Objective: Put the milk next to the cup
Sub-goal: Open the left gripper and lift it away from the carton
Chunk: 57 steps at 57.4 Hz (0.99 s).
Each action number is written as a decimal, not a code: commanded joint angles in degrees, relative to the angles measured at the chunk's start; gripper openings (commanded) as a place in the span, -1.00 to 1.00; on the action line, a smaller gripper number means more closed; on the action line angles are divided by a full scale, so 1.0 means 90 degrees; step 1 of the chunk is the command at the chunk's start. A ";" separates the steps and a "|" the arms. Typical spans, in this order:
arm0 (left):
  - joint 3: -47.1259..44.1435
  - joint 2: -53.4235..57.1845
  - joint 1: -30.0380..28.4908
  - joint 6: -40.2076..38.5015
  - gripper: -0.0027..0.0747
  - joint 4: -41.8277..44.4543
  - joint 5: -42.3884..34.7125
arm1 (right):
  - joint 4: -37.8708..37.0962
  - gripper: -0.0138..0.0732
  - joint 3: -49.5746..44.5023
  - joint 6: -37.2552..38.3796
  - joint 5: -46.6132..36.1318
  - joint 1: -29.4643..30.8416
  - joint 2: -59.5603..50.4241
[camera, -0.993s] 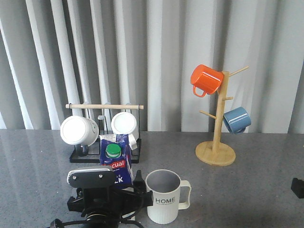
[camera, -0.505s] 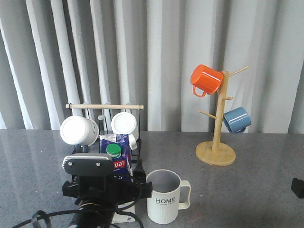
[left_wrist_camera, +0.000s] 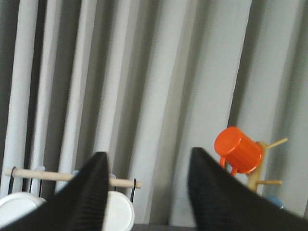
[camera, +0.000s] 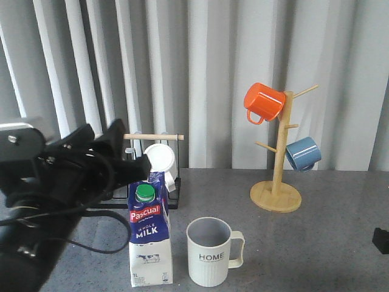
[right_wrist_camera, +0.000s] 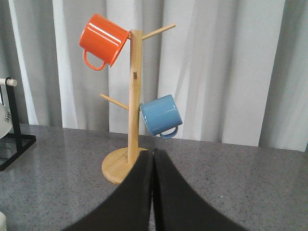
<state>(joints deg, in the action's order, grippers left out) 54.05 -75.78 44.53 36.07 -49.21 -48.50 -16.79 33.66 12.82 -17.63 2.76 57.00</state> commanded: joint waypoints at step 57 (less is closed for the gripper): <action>0.0082 0.2628 -0.0713 -0.6164 -0.95 0.7618 0.6112 | -0.0009 -0.71 0.0169 -0.0010 -0.0441 0.0026 -0.0093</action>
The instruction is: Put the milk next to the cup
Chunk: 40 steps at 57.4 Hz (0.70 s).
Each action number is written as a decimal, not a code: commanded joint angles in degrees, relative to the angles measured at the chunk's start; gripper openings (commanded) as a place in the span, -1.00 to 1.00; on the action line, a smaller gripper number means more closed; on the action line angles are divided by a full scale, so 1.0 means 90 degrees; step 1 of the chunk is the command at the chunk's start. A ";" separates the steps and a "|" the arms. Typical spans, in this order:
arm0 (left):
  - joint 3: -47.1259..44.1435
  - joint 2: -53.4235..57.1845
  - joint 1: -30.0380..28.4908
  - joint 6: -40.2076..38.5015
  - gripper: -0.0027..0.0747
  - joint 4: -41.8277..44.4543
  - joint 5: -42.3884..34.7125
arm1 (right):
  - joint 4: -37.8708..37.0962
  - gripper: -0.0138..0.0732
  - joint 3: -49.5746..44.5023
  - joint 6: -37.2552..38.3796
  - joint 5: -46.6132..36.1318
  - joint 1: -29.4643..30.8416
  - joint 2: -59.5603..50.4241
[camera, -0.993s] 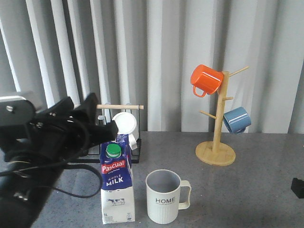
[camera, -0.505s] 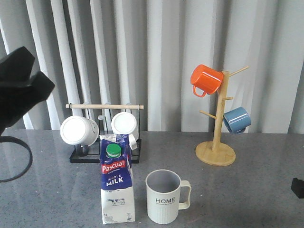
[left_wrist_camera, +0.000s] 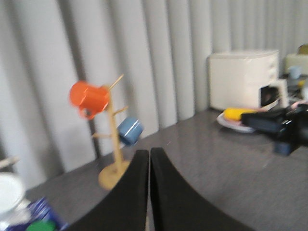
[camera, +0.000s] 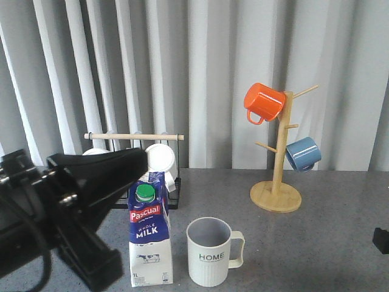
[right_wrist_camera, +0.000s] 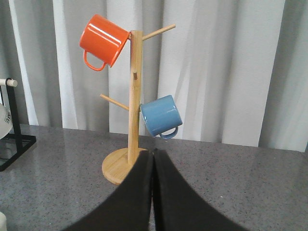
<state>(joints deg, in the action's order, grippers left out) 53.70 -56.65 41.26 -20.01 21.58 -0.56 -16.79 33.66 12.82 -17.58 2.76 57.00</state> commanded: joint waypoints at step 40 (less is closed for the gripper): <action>-0.5467 0.5067 -0.4092 0.1079 -0.95 -0.1262 -0.1287 | -0.0009 -0.71 0.0169 -0.0010 -0.0458 0.0026 -0.0093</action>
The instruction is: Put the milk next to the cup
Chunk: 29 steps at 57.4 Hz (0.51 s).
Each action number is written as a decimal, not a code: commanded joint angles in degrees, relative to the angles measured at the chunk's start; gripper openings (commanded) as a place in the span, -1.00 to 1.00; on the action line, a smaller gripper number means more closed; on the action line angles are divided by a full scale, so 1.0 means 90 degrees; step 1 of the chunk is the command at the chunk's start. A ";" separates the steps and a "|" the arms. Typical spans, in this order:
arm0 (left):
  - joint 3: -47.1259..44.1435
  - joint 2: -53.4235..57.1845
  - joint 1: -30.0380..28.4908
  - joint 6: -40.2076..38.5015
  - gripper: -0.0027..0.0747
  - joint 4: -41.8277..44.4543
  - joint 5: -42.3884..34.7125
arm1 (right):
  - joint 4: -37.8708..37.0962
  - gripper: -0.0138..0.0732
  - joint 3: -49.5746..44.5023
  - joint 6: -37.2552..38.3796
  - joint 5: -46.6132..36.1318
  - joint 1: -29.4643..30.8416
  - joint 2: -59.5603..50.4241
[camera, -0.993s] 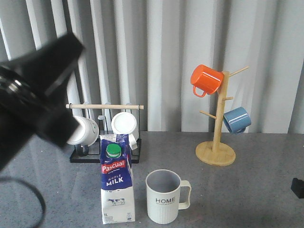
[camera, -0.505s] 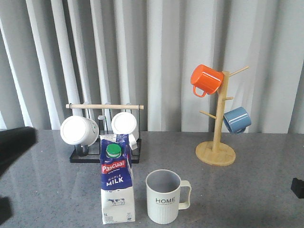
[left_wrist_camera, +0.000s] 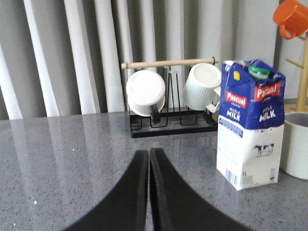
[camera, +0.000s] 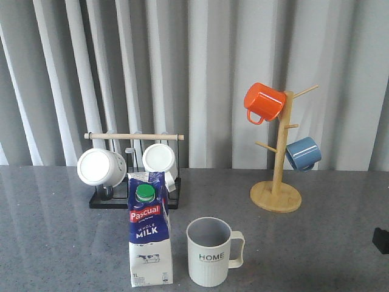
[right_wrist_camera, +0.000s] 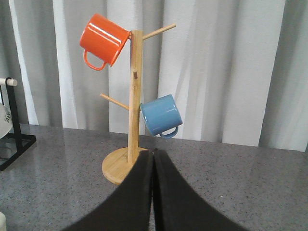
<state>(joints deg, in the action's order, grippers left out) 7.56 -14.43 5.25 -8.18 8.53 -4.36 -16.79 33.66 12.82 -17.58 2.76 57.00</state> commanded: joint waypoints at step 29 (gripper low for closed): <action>-0.0908 0.1762 -0.0322 0.0767 -0.95 -0.0773 0.0212 | -0.0009 -0.71 0.0169 -0.0010 -0.0451 0.0026 -0.0093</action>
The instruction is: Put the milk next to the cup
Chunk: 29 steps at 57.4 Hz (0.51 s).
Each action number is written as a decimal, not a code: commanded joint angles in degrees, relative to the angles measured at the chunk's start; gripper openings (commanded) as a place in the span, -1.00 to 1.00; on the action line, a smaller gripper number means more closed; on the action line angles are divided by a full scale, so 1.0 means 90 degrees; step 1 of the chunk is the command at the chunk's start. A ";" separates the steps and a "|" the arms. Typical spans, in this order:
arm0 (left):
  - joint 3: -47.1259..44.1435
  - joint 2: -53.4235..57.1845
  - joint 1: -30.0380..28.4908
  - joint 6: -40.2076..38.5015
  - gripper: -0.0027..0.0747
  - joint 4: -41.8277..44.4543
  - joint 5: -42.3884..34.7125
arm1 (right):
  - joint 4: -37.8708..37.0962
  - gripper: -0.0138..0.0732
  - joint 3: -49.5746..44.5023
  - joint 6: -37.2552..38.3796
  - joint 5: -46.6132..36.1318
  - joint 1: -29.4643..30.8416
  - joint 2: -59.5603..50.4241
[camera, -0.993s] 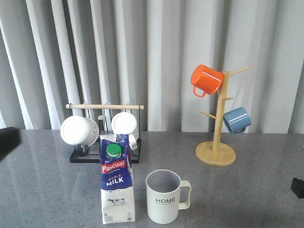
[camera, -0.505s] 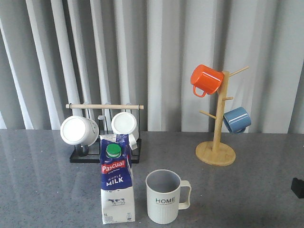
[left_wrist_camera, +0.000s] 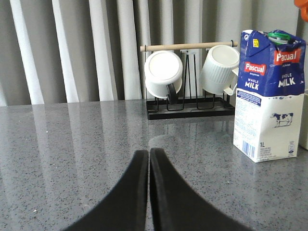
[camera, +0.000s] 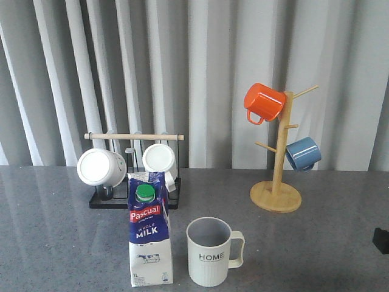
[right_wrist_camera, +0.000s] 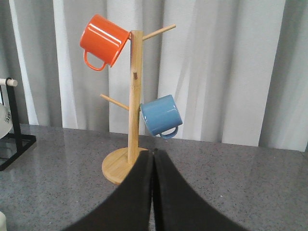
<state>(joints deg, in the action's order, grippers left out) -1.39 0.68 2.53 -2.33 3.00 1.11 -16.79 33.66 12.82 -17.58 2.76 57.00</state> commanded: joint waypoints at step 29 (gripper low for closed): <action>0.0100 0.0072 -0.0020 0.0117 -0.95 -0.0147 -0.0338 | -0.0009 -0.71 0.0169 -0.0010 -0.0459 0.0026 -0.0093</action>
<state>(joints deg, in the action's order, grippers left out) -1.46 0.74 2.53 -1.44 2.10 2.05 -16.79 33.66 12.82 -17.58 2.76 57.00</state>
